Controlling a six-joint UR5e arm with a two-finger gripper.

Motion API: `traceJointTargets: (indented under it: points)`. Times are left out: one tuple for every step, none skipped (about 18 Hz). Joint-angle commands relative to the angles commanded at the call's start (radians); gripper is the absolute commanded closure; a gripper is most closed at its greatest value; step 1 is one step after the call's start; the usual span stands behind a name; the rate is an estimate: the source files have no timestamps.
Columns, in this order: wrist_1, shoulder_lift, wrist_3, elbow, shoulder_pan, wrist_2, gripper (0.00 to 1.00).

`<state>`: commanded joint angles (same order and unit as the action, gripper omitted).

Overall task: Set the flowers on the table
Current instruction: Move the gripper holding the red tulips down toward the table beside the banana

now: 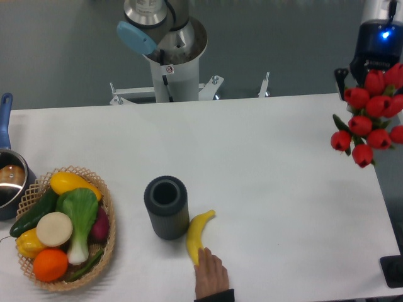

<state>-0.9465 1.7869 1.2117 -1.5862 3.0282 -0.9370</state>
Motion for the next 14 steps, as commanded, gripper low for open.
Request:
traceJointTargets:
  points:
    - [0.0,0.012,0.009,0.003,-0.005,-0.022,0.63]
    - [0.0,0.023,0.015,0.003,-0.011,-0.058,0.63]
    - [0.0,0.038,0.025,0.005,-0.031,-0.106,0.63]
    - [0.002,0.057,0.038,0.006,-0.057,-0.165,0.62]
    - [0.008,0.096,0.057,0.017,-0.112,-0.278,0.62]
    - [0.021,0.148,0.052,0.035,-0.15,-0.328,0.62]
    - [0.023,0.166,0.049,0.035,-0.16,-0.33,0.62]
    - [0.028,0.181,0.049,0.037,-0.175,-0.335,0.62]
    - [0.037,0.192,0.048,0.038,-0.184,-0.348,0.62]
    - [0.04,0.2,0.046,0.04,-0.193,-0.38,0.62]
    - [0.04,0.212,0.046,0.048,-0.216,-0.419,0.62]
    - [0.041,0.226,0.045,0.052,-0.245,-0.454,0.62]
    - [0.044,0.238,0.045,0.06,-0.262,-0.48,0.62]
    - [0.044,0.252,0.045,0.063,-0.268,-0.496,0.62]
